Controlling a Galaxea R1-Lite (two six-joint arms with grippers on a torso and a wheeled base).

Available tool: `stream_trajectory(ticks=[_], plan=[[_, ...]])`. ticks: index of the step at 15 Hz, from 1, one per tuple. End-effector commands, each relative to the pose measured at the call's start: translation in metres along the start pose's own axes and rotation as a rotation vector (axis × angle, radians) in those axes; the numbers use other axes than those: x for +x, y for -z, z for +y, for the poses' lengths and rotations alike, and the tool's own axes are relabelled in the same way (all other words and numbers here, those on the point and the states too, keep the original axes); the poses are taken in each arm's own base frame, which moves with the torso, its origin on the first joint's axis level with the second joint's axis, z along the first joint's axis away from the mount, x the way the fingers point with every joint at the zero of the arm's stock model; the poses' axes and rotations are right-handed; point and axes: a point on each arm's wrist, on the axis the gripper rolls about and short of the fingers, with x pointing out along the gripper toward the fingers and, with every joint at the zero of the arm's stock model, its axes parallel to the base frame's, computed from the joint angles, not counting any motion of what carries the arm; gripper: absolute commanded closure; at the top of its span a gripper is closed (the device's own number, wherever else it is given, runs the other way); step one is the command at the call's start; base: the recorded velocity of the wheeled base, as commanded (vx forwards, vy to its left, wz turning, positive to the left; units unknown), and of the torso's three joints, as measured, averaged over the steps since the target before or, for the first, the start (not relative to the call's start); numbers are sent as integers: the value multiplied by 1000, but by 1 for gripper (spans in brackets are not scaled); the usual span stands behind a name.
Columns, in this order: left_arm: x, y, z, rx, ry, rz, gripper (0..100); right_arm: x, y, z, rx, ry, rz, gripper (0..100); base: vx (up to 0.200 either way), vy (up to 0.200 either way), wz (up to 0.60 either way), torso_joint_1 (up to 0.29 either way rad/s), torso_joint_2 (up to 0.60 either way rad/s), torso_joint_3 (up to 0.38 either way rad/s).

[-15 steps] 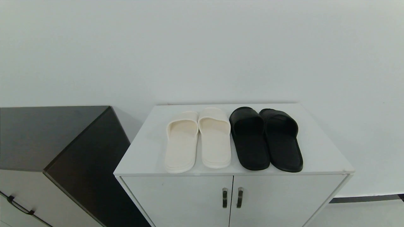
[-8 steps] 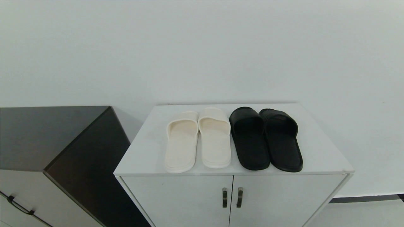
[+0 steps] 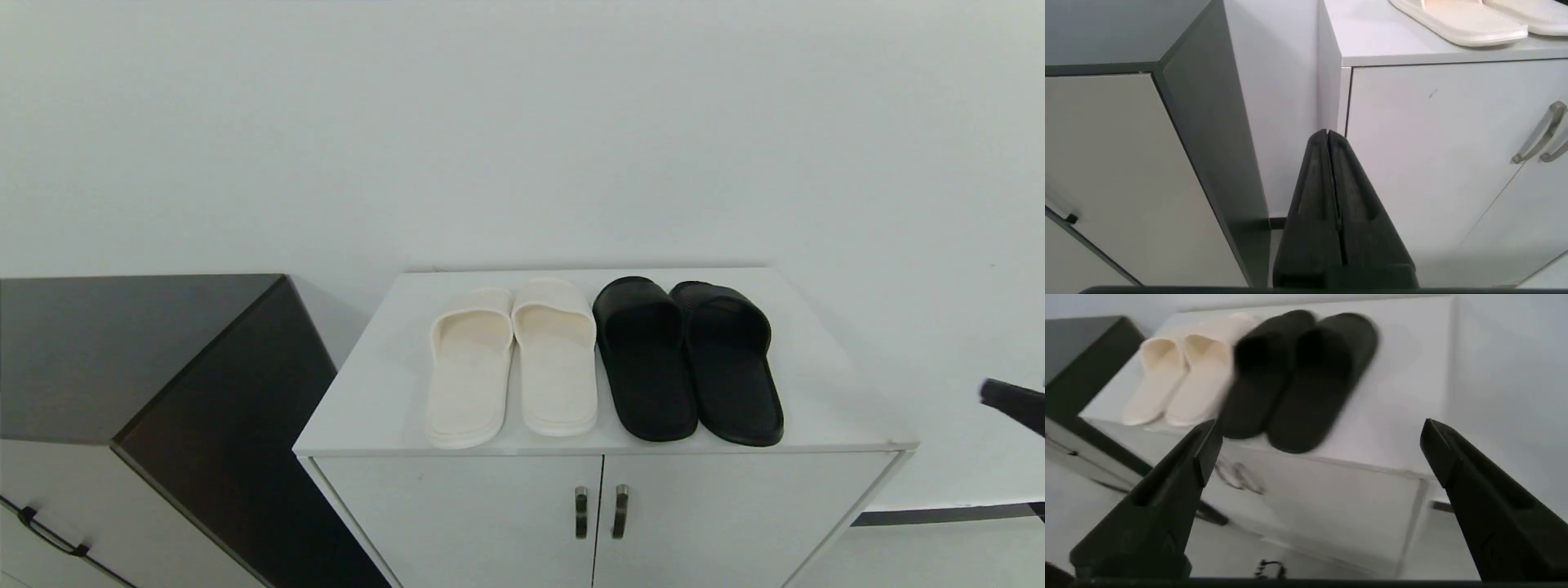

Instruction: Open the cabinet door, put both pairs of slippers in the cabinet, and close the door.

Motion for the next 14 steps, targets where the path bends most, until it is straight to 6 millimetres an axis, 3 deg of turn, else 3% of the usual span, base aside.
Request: stream_trajectory(ticks=[1, 3, 7, 10, 14], plan=[[0, 0, 0, 2, -1, 0, 100, 50, 2, 40, 21, 15, 48, 0, 0, 0, 0, 0, 0, 0], [0, 0, 0, 1, -1, 2, 100, 82, 0, 57, 8, 104, 44, 0, 0, 0, 0, 0, 0, 0], [0, 0, 0, 1, -1, 0, 100, 123, -1, 79, -17, 175, 59, 0, 0, 0, 0, 0, 0, 0], [0, 0, 0, 1, -1, 2, 100, 157, 3, 80, -23, 240, 73, 0, 0, 0, 0, 0, 0, 0], [0, 0, 0, 1, -1, 2, 100, 187, 10, 81, -28, 299, 77, 0, 0, 0, 0, 0, 0, 0]])
